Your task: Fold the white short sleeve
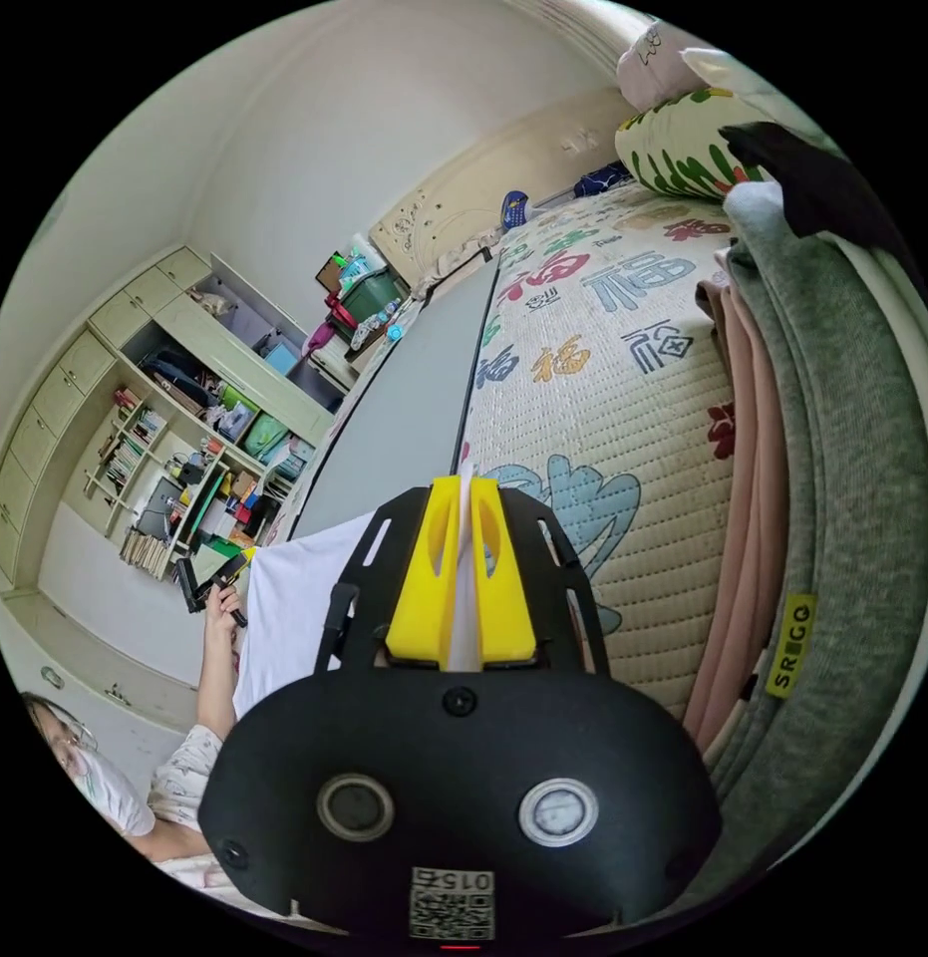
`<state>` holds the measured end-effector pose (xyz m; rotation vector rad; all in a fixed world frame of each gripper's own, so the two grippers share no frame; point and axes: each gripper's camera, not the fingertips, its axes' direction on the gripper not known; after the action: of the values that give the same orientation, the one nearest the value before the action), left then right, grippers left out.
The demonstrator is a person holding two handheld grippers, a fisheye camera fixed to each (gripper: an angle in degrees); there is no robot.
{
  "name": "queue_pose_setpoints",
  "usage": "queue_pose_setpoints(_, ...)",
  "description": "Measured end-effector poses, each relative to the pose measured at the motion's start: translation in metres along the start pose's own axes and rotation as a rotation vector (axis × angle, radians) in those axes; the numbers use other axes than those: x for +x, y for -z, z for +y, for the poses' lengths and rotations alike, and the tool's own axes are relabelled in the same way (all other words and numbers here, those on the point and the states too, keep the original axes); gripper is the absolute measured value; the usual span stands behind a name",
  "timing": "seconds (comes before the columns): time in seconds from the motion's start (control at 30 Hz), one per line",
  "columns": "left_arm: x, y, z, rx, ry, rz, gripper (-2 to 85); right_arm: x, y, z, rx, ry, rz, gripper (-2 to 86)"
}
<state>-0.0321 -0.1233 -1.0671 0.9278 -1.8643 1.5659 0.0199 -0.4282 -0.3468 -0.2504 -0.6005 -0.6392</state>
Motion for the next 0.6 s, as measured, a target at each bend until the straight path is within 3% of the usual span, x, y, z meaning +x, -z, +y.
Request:
queue_pose_setpoints(0.3,-0.002,-0.050,-0.045,-0.020,-0.014,-0.042,-0.2,-0.005,-0.085,-0.047,-0.040,0.035,0.185,1.6)
queue_pose_setpoints(0.4,-0.003,-0.074,-0.054,-0.044,-0.032,-0.050,0.1,-0.004,-0.098,-0.044,-0.005,0.041,0.412,3.4)
queue_pose_setpoints(0.5,-0.019,-0.076,-0.058,-0.033,-0.003,0.030,0.9,-0.035,-0.093,-0.015,0.063,0.238,0.518,4.9)
queue_pose_setpoints(0.6,-0.033,-0.067,-0.061,0.003,0.008,0.128,2.8,-0.094,-0.093,0.037,0.076,0.497,0.446,5.5)
